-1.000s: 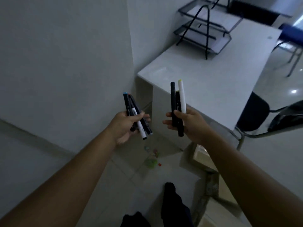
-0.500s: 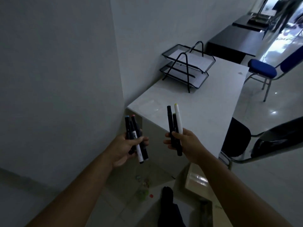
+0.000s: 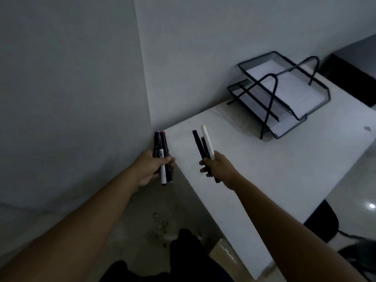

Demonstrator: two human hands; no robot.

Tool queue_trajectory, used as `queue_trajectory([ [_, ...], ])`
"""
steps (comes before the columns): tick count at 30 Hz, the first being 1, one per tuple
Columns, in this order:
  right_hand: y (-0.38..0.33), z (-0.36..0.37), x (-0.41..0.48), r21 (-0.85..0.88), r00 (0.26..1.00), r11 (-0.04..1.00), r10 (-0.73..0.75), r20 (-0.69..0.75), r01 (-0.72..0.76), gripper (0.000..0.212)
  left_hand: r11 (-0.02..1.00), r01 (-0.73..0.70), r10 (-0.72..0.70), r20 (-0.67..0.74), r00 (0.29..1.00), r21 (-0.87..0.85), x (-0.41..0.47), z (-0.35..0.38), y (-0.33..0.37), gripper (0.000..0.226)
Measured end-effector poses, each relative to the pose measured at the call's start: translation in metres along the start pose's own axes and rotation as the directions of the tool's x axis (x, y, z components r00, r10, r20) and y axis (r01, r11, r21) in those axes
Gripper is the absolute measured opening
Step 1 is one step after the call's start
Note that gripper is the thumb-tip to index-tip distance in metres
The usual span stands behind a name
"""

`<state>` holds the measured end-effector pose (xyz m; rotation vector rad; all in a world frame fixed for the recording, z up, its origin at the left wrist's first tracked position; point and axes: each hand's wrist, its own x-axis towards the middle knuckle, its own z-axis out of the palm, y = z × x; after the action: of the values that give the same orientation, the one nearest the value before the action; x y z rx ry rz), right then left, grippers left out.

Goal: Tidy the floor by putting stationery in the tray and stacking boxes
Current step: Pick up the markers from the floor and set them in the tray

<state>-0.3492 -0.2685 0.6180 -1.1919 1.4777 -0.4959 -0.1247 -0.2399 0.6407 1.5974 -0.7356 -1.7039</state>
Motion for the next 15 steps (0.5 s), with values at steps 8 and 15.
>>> queue_trajectory([
  [8,-0.005,-0.021,0.106,-0.757,0.916,0.519,-0.269,0.297,0.398,0.024,0.996,0.083,-0.083,-0.192,0.978,-0.008,0.050,0.021,-0.005,0.014],
  [15,-0.012,-0.030,0.168,-0.783,0.738,-0.070,-0.291,0.609,0.618,0.040,0.996,0.091,-0.082,-0.293,0.952,0.019,0.069,0.031,-0.007,0.019],
])
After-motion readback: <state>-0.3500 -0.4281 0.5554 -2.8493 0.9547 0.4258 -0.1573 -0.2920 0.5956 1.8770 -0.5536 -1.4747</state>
